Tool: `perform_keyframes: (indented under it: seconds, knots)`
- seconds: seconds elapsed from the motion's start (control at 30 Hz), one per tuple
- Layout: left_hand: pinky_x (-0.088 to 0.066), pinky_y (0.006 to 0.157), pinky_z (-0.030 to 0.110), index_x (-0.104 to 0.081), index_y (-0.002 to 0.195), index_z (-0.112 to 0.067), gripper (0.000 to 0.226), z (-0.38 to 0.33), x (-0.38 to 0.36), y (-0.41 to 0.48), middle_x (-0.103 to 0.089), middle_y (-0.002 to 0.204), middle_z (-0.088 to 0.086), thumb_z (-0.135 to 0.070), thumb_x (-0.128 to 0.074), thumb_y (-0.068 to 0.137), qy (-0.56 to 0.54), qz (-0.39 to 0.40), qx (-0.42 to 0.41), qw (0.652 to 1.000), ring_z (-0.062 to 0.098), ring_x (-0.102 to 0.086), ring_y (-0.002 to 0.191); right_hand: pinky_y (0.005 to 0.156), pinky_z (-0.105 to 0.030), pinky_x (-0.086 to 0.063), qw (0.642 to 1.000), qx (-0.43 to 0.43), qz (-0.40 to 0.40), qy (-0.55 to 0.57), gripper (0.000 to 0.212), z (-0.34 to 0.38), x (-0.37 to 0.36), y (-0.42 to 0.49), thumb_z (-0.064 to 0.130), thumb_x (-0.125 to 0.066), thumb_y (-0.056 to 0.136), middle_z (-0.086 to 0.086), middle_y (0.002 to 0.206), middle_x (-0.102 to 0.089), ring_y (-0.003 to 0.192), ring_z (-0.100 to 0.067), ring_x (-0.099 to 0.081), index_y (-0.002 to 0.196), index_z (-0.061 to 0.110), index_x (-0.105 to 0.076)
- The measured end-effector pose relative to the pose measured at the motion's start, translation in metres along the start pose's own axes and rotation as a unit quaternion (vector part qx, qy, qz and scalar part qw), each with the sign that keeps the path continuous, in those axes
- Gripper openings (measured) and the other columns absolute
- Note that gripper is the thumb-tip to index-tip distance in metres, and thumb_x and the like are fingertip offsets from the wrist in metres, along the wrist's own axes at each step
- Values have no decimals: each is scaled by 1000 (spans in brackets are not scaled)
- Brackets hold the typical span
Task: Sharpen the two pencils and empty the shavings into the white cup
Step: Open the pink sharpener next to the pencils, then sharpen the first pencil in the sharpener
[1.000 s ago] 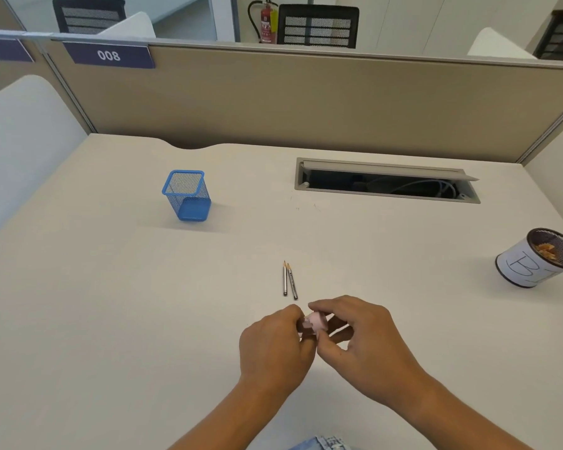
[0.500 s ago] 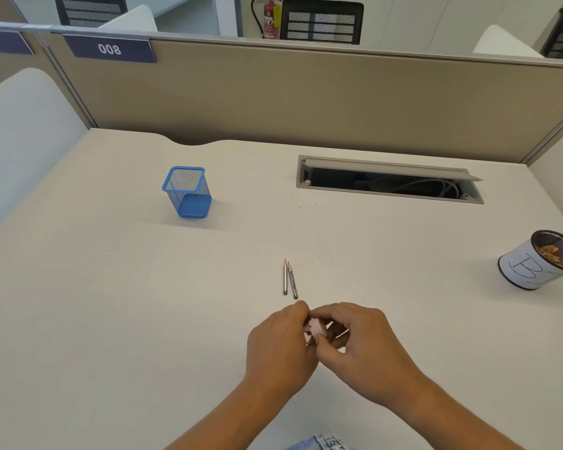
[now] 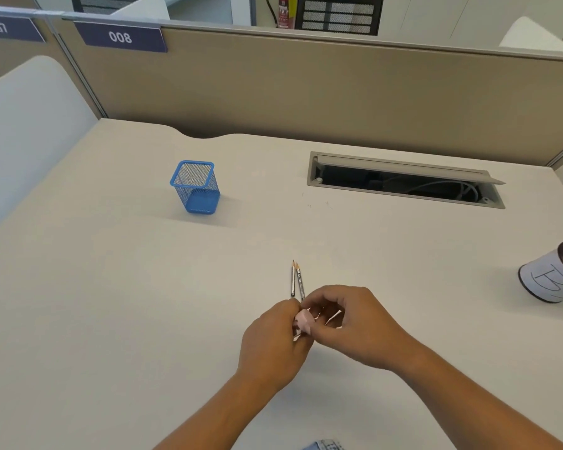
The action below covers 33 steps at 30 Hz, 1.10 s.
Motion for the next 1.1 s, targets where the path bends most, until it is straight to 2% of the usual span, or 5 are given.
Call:
perform_keyframes:
  seconds: [0.33, 0.57, 0.83, 1.0, 1.1]
  knots:
    - [-46, 49, 27, -52, 69, -32, 14, 13, -7, 7, -58, 62, -11, -43, -60, 72, -31, 67, 0, 997, 10, -53, 57, 58, -22, -48, 994, -38, 97, 23, 25, -9, -1, 7, 31, -87, 66, 7, 69, -64, 61, -4, -53, 72, 23, -63]
    - [-50, 58, 19, -38, 94, -47, 22, 8, -3, 9, -59, 85, -28, -44, -59, 86, -99, -21, 1, 995, -1, -59, 77, 45, -12, -35, 993, -18, -117, 7, 35, -11, 0, 8, 28, -89, 69, 15, 52, -54, 46, -4, -42, 61, 20, -56]
    - [-44, 70, 18, -59, 109, -44, 26, 13, 9, 8, -49, 93, -18, -41, -68, 85, -63, -116, -48, 990, 6, -53, 86, 55, -14, -45, 988, -32, -122, 92, 37, -17, 8, 26, 59, -63, 81, 3, 74, -69, 58, -5, -60, 76, 22, -65]
    - [-45, 78, 6, -56, 114, -48, 33, 23, 10, 6, -68, 105, -24, -39, -70, 85, -169, -76, 14, 983, -3, -60, 101, 60, -22, -48, 979, -132, -131, -88, 13, -55, 1, 66, 32, -72, 86, 7, 77, -67, 69, -14, -64, 87, 22, -64]
    - [-45, 79, 8, -57, 108, -53, 27, 22, 14, 6, -67, 107, -30, -33, -65, 91, -239, -72, 20, 968, -1, -62, 103, 62, -28, -51, 974, -145, -89, -151, 28, -64, -12, 83, 35, -77, 78, 5, 78, -66, 72, -17, -64, 94, 21, -59]
Point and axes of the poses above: each hand's wrist, its own y-axis towards the middle knuckle, its own x-axis out of the back of the hand, z = x × y, the point moved 2 cm from there along y, towards the middle knuckle
